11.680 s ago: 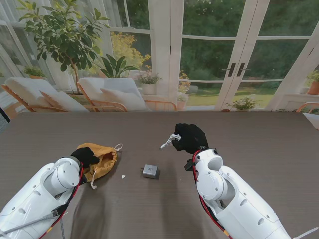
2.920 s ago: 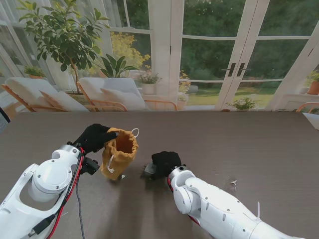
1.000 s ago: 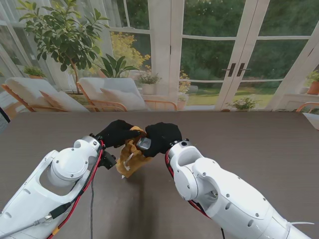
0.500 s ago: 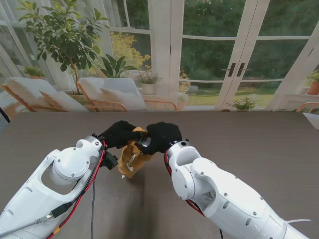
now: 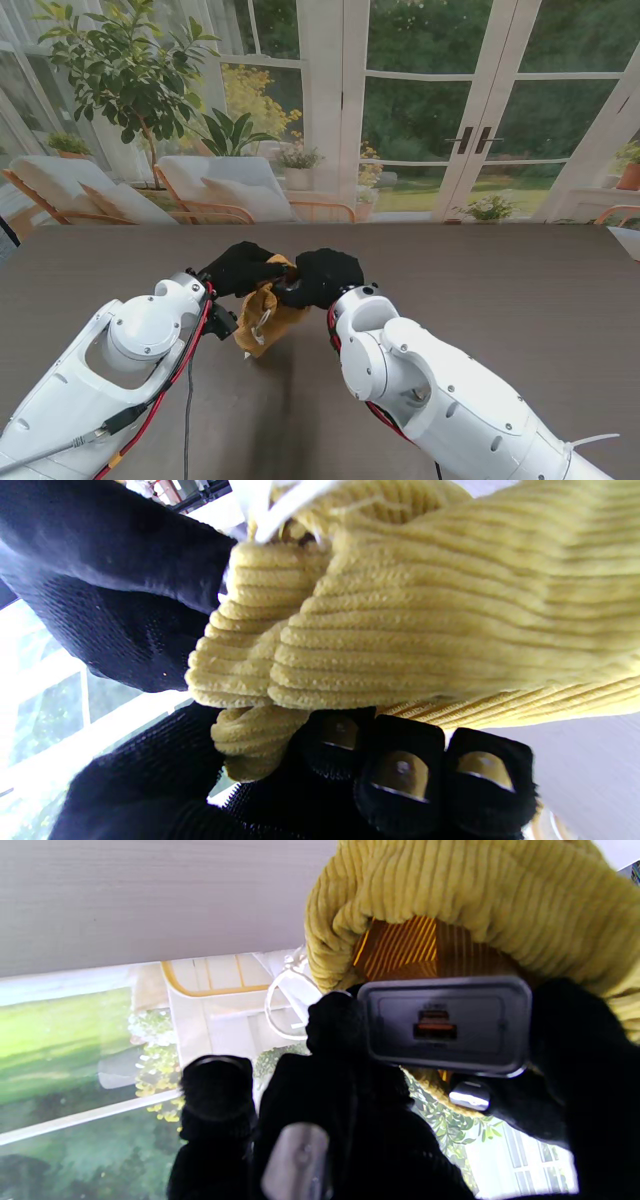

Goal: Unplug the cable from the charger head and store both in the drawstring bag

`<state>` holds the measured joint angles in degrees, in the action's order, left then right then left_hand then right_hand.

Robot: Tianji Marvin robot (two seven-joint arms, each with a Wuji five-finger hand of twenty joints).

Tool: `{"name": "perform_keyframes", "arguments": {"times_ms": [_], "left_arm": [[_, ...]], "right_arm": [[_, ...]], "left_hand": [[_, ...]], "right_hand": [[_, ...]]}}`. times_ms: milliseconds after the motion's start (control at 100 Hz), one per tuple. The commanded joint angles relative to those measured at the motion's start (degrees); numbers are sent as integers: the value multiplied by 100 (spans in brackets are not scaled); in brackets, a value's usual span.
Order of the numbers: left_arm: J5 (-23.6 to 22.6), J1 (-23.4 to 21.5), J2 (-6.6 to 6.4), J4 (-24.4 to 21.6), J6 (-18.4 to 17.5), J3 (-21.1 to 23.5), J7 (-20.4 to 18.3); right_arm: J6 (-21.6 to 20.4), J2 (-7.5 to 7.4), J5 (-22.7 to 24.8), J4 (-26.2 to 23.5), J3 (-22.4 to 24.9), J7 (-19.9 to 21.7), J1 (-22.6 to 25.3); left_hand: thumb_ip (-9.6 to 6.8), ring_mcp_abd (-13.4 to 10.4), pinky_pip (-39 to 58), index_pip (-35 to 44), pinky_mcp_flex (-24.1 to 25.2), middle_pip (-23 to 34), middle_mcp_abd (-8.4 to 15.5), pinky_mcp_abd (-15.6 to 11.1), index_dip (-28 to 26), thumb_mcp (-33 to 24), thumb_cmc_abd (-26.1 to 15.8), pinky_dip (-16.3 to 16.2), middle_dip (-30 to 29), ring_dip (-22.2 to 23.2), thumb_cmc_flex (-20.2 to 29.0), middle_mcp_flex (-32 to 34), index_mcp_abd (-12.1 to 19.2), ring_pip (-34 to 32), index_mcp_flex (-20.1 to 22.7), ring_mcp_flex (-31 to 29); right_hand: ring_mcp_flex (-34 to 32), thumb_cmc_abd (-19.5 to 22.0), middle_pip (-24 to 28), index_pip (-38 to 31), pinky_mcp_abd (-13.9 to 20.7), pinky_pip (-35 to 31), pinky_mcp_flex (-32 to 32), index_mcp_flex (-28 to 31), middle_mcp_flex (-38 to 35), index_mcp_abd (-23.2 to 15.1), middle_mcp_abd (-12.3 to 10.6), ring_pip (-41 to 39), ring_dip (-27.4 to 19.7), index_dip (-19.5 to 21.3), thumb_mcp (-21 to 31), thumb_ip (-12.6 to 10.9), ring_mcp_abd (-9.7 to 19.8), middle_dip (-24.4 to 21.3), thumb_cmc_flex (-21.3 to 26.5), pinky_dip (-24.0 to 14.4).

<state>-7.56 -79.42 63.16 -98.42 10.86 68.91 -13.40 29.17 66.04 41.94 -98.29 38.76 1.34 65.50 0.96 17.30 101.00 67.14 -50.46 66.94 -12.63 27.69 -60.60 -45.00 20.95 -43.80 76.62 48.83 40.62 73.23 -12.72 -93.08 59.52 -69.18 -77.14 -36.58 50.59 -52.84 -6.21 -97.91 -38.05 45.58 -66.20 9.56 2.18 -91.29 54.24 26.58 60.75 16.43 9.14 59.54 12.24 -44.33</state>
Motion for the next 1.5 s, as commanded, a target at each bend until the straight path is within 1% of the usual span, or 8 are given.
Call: {"name": "perform_keyframes", "arguments": {"times_ms": [0, 140, 190, 470, 660, 950, 1190, 1490], "left_arm": [[42, 2, 45, -3, -42, -24, -125], [49, -10, 43, 2, -69, -17, -131], [53, -18, 45, 0, -76, -12, -124], [72, -51, 53, 2, -129, 8, -83], [104, -67, 52, -2, -139, 20, -91], [172, -84, 49, 6, -179, 43, -124], [218, -124, 45, -13, -197, 76, -144], [242, -145, 43, -17, -222, 97, -155]], "right_arm": [[55, 76, -70, 2, -30, 57, -15], [156, 95, -173, 3, -58, 66, -30], [198, 102, -210, -5, -63, 63, -26], [463, 134, -530, -72, -71, 110, 14], [552, 151, -709, -88, -63, 132, 28], [708, 142, -808, -166, -56, 207, 28], [864, 148, -826, -188, -88, 233, -8], [856, 144, -816, -206, -121, 255, -26]], "left_hand": [[178, -313, 339, -41, 12, 10, 124, 179, 36, -15, -307, -98, 121, 59, 267, -34, -530, -416, -95, -3], [182, -313, 331, -45, 21, 8, 123, 179, 37, -5, -307, -110, 123, 61, 274, -41, -525, -415, -109, -3], [181, -313, 329, -46, 23, 8, 123, 178, 38, -7, -301, -114, 123, 62, 282, -42, -525, -414, -113, -3], [188, -312, 316, -47, 38, 3, 113, 178, 41, 4, -303, -131, 127, 65, 296, -62, -533, -411, -125, 7], [200, -308, 289, -57, 87, 0, 98, 169, 41, 51, -330, -153, 137, 80, 331, -105, -552, -407, -155, 73], [207, -306, 253, -60, 144, 8, 86, 154, 32, 125, -361, -197, 145, 97, 370, -150, -556, -404, -193, 115], [211, -285, 228, -67, 179, 8, 61, 142, 33, 170, -367, -236, 152, 117, 405, -181, -571, -410, -221, 155], [210, -284, 214, -65, 187, 15, 60, 142, 37, 188, -370, -266, 152, 124, 411, -191, -560, -407, -217, 154]], "right_hand": [[136, 985, 199, -616, -170, -385, -2807, 611, -493, -266, -108, -308, 22, 487, 328, -488, 190, -111, 548, -110], [140, 1375, 193, -561, -187, -365, -2805, 457, -404, -175, -86, -299, 11, 582, 182, -648, 174, -112, 490, -89], [138, 1454, 197, -511, -226, -367, -2804, 437, -392, -135, -64, -299, -2, 717, 122, -814, 123, -121, 425, -82], [142, 1689, 174, -445, -320, -389, -2806, 263, -414, 3, 25, -360, -1, 852, -57, -869, 23, -177, 395, -75], [144, 1624, 168, -337, -335, -402, -2808, 52, -418, 94, 62, -392, 4, 837, -136, -872, 11, -202, 274, -68], [144, 1527, 55, -169, -341, -433, -2815, -189, -491, 250, 137, -440, 17, 705, -420, -938, 42, -309, -385, -44], [145, 1651, 274, -1003, -236, -624, -2853, 91, -915, -79, 39, -619, 127, 1131, -689, -978, 94, -273, -628, -44], [141, 1375, 67, -470, -178, -589, -2844, -307, -639, 152, 89, -553, 114, 866, -1381, -1013, 167, -289, -604, 22]]}}
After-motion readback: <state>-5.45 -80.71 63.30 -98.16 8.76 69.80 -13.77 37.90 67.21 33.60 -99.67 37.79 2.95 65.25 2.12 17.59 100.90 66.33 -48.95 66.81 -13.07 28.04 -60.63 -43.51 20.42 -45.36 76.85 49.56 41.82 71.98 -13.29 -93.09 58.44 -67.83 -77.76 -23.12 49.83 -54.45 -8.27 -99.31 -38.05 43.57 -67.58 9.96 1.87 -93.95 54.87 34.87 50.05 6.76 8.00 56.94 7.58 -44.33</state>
